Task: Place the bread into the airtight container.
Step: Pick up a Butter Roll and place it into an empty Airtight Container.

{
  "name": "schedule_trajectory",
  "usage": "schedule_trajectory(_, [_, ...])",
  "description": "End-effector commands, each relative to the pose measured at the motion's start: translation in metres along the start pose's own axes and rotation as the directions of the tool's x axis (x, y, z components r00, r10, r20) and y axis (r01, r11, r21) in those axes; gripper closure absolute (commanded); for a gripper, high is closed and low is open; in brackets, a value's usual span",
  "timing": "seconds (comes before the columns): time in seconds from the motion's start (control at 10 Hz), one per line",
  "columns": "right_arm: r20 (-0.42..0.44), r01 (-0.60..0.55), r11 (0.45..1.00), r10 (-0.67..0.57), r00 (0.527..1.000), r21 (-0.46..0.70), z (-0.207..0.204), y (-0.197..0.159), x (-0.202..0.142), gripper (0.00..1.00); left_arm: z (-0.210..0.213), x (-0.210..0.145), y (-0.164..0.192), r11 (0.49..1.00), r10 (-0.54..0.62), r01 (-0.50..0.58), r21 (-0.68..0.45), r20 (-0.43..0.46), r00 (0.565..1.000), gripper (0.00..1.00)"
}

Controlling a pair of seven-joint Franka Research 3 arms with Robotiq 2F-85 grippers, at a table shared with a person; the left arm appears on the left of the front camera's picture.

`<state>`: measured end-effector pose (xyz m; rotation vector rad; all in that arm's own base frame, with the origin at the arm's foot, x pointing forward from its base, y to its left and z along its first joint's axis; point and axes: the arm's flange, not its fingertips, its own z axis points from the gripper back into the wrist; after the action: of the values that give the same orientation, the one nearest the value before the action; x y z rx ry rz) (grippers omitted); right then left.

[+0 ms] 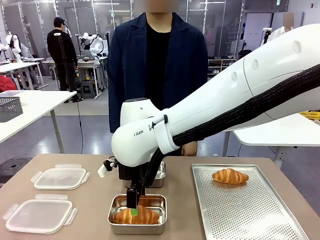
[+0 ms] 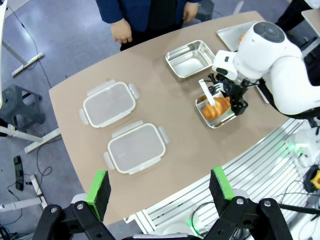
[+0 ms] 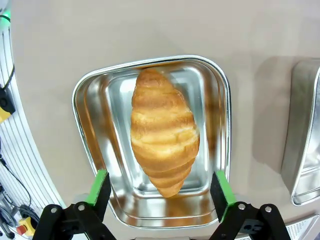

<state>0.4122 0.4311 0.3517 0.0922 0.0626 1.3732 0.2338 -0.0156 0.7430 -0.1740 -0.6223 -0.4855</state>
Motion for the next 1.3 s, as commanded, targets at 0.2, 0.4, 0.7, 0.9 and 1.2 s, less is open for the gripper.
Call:
schedule_trajectory(0.2, [0.075,-0.006,0.998,0.001,0.997,0.064,0.018,0.018,-0.009,0.0,0.003,0.002,0.001,1.0,-0.001,0.001,0.004,-0.007,1.0,0.0])
schedule_trajectory(0.4, [0.134,0.049,0.996,-0.058,0.989,0.072,0.073,0.025,-0.058,0.0,0.003,0.002,0.001,1.0,-0.001,0.001,0.004,-0.007,1.0,0.0])
schedule_trajectory(0.7, [0.233,0.154,0.986,-0.163,0.959,0.057,0.134,0.015,-0.152,0.0,0.003,0.002,0.001,1.0,-0.001,0.001,0.004,-0.007,1.0,0.0])
schedule_trajectory(0.9, [0.325,0.235,0.97,-0.245,0.913,0.069,0.154,0.013,-0.223,0.0,0.003,0.002,0.001,1.0,-0.001,0.001,0.004,-0.007,1.0,0.0])
schedule_trajectory(1.2, [0.42,0.426,0.898,-0.432,0.798,0.114,0.181,0.029,-0.324,0.0,0.003,0.002,0.001,1.0,-0.001,0.001,0.004,-0.007,1.0,0.0])
